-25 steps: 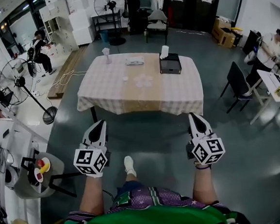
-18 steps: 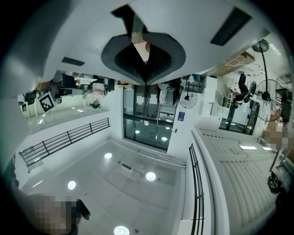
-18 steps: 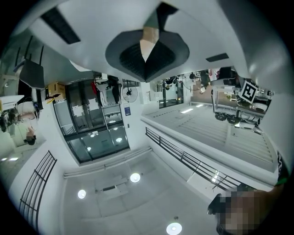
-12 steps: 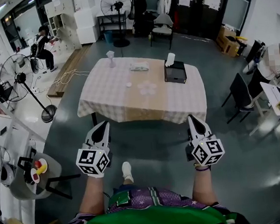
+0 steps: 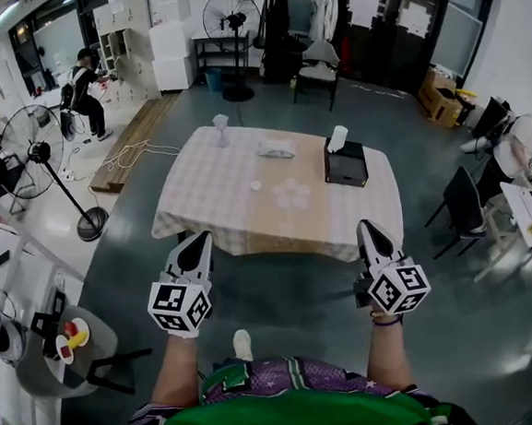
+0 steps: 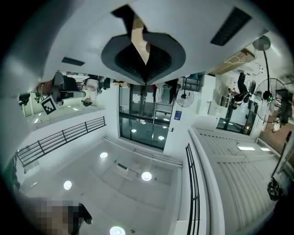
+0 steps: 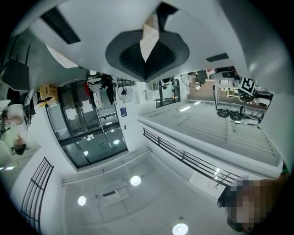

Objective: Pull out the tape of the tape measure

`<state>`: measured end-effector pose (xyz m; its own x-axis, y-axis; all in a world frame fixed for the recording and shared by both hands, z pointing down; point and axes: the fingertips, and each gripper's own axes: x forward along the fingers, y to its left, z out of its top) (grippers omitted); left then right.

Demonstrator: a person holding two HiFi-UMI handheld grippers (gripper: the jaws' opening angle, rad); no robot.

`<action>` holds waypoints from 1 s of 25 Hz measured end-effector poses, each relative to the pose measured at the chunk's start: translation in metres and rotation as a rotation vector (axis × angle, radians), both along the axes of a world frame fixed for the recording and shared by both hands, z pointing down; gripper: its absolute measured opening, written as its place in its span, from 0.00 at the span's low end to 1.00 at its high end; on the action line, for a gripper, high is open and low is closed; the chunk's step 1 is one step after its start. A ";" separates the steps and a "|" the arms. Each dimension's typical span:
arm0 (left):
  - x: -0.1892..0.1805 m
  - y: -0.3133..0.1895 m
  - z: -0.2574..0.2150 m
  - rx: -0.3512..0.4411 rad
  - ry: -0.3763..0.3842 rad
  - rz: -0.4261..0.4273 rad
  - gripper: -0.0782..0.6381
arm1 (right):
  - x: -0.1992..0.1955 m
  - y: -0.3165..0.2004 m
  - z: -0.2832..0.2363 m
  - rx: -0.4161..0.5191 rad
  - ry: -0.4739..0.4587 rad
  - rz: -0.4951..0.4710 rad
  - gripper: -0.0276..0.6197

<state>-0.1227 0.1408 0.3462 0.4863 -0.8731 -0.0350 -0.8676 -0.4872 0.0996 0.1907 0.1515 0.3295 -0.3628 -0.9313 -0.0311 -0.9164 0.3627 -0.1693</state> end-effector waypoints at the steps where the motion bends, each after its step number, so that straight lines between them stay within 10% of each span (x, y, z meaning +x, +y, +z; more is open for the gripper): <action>1: -0.005 -0.010 -0.001 -0.001 0.001 0.001 0.14 | -0.006 -0.011 -0.003 0.001 0.003 0.000 0.05; 25: -0.134 -0.212 0.024 -0.032 0.021 0.018 0.14 | -0.147 -0.199 0.013 -0.042 0.061 0.007 0.05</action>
